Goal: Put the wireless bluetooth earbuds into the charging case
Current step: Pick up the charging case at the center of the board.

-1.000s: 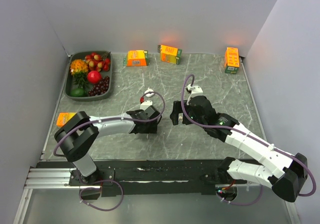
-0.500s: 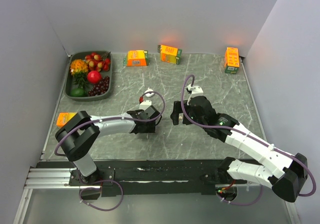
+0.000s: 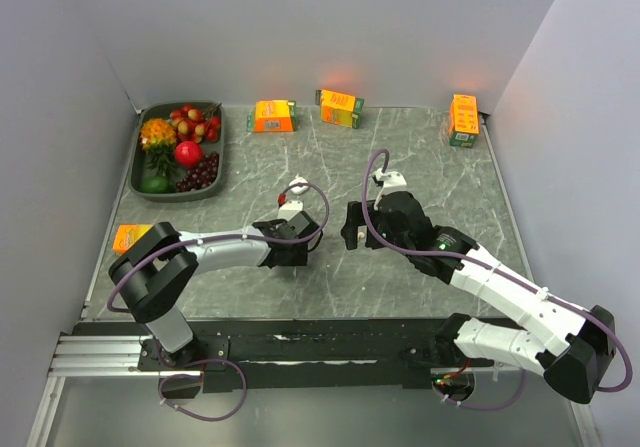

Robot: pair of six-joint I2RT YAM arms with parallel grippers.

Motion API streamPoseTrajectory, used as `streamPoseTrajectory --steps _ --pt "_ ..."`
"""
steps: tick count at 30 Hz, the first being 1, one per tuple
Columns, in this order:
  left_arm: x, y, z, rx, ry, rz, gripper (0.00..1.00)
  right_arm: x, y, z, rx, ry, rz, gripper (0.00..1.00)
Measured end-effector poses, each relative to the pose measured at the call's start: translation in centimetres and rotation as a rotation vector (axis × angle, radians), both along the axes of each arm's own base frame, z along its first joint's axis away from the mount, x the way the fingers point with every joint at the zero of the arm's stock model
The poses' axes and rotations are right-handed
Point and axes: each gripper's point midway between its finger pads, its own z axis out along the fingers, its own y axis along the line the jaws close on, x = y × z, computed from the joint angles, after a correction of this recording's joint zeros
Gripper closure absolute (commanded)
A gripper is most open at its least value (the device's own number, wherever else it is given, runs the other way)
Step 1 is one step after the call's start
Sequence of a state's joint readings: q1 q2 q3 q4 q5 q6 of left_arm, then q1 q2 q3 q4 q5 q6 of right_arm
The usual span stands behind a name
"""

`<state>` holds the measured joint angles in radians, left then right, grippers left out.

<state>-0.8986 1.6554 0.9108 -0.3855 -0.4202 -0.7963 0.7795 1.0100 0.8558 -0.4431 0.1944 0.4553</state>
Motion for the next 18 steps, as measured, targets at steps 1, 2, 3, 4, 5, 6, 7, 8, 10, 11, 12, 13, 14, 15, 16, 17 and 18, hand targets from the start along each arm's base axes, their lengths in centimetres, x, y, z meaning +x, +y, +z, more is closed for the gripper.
streamPoseTrajectory --steps 1,2,3,4,5,6,7,8,10,11,12,13,14,15,16,17,18 --pt "0.0 0.0 0.0 -0.001 0.001 -0.002 0.61 0.0 0.0 0.0 0.000 0.000 0.000 0.01" --pt "0.0 0.0 0.0 -0.001 0.002 -0.003 0.71 0.0 0.0 0.0 0.000 0.000 -0.001 0.01" --pt "0.0 0.0 0.0 -0.002 0.002 -0.004 0.77 0.0 0.0 0.0 -0.001 -0.001 -0.002 0.01" --pt "-0.1 0.0 0.0 -0.001 0.002 -0.004 0.94 0.0 0.0 0.0 -0.001 -0.001 -0.003 0.01" --pt "-0.1 0.0 0.0 -0.003 0.002 -0.005 0.99 0.0 -0.1 0.0 -0.002 -0.002 -0.003 0.01" --pt "-0.1 0.0 0.0 -0.005 0.002 -0.005 0.99 0.0 -0.1 0.0 -0.002 -0.002 -0.003 0.01" --pt "-0.1 0.0 0.1 -0.008 0.001 -0.007 0.99 0.0 0.0 0.0 -0.001 -0.001 -0.003 0.01" --pt "-0.2 0.0 0.1 -0.011 0.003 -0.010 0.99 0.0 0.0 0.0 -0.001 -0.001 -0.003 0.01" --pt "-0.6 0.0 0.2 -0.032 -0.003 -0.021 0.99 0.0 0.0 0.0 0.000 0.000 0.000 0.01" --pt "-1.0 0.1 0.4 -0.047 -0.003 -0.034 0.99 -0.1 0.0 0.0 0.003 0.001 0.004 0.01" --pt "-1.4 0.3 0.6 -0.062 -0.010 -0.047 0.99 -0.1 0.1 0.1 0.007 0.001 0.008 0.01" --pt "-1.8 0.3 1.1 -0.092 -0.026 -0.065 0.99 -0.3 0.2 0.3 0.013 0.002 0.017 0.01" --pt "-2.2 0.3 1.9 -0.121 -0.048 -0.088 0.99 -0.5 0.3 0.6 0.020 0.002 0.028 0.01" --pt "-2.5 0.1 3.0 -0.166 -0.086 -0.113 0.99 -0.6 0.4 1.0 0.030 -0.001 0.038 0.01" --pt "-2.6 -0.1 4.4 -0.223 -0.136 -0.139 0.99 -0.8 0.6 1.9 0.047 -0.007 0.055 0.01" --pt "-2.6 -0.5 6.4 -0.298 -0.208 -0.173 0.99 -0.9 1.0 2.8 0.066 -0.017 0.072 0.02" --pt "-2.6 -0.8 7.9 -0.353 -0.263 -0.197 0.99 -1.0 1.3 3.7 0.085 -0.027 0.089 0.02"
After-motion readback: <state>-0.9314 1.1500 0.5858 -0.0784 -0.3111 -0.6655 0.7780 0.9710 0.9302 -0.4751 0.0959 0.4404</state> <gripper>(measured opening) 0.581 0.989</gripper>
